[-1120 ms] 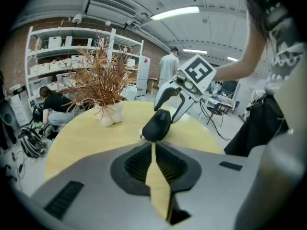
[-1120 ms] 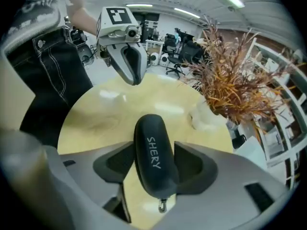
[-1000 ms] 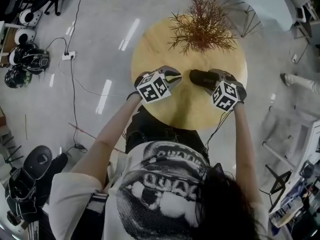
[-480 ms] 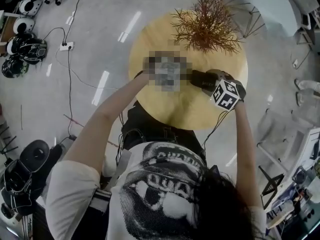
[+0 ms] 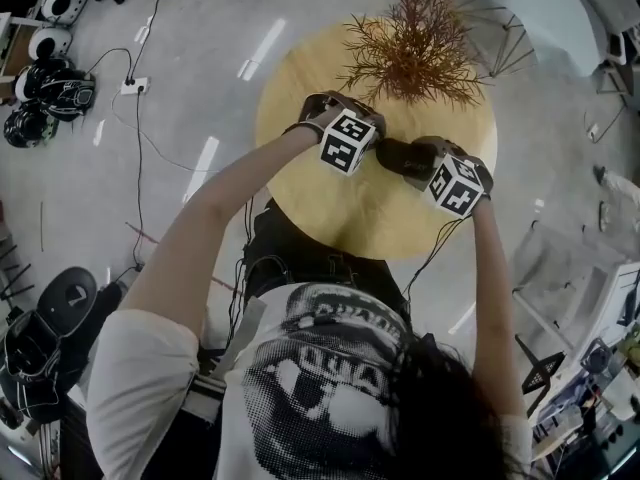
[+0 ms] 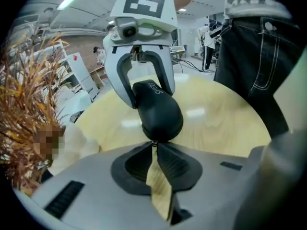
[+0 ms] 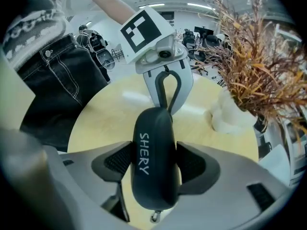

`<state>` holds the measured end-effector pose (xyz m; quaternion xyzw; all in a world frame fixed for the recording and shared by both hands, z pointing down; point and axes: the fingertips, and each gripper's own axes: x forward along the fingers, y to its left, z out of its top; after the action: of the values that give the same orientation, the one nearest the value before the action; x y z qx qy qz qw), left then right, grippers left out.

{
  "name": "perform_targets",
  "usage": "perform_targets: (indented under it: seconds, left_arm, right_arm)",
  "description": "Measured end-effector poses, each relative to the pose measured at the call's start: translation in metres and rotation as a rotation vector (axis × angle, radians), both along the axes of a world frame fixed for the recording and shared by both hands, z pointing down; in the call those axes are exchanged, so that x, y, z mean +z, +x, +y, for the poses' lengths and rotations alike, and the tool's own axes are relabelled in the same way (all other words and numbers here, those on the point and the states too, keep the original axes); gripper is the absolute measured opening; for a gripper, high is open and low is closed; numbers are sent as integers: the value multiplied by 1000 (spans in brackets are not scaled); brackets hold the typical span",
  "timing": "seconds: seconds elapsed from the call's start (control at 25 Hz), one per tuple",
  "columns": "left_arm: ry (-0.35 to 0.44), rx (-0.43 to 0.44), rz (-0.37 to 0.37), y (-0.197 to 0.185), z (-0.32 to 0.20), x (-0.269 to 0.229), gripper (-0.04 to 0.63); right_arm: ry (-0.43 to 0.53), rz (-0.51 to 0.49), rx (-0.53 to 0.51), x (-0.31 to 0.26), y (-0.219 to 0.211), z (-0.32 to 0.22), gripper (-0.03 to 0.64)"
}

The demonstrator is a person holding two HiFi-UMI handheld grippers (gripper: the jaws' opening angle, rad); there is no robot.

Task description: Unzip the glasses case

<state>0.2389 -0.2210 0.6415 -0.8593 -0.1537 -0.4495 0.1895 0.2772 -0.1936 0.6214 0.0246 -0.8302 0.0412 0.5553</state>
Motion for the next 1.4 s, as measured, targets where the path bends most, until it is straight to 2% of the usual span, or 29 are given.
perform_targets:
  seconds: [0.32, 0.52, 0.68, 0.88, 1.16, 1.4]
  left_arm:
    - [-49, -96, 6, -10, 4, 1, 14]
    - [-89, -175, 20, -14, 11, 2, 14]
    - [-126, -217, 18, -20, 23, 2, 14]
    - [-178, -286, 40, -26, 38, 2, 14]
    - [-211, -408, 89, -54, 44, -1, 13]
    - [-222, -446, 107, -82, 54, -2, 14]
  right_arm:
    - [-34, -124, 89, -1, 1, -4, 293]
    - [-67, -120, 135, 1, 0, -5, 293]
    - [-85, -142, 218, 1, -4, -3, 291]
    - [-113, -163, 398, 3, -13, 4, 291]
    - [-182, -219, 714, 3, -42, 19, 290]
    - [-202, -247, 913, 5, -72, 28, 290]
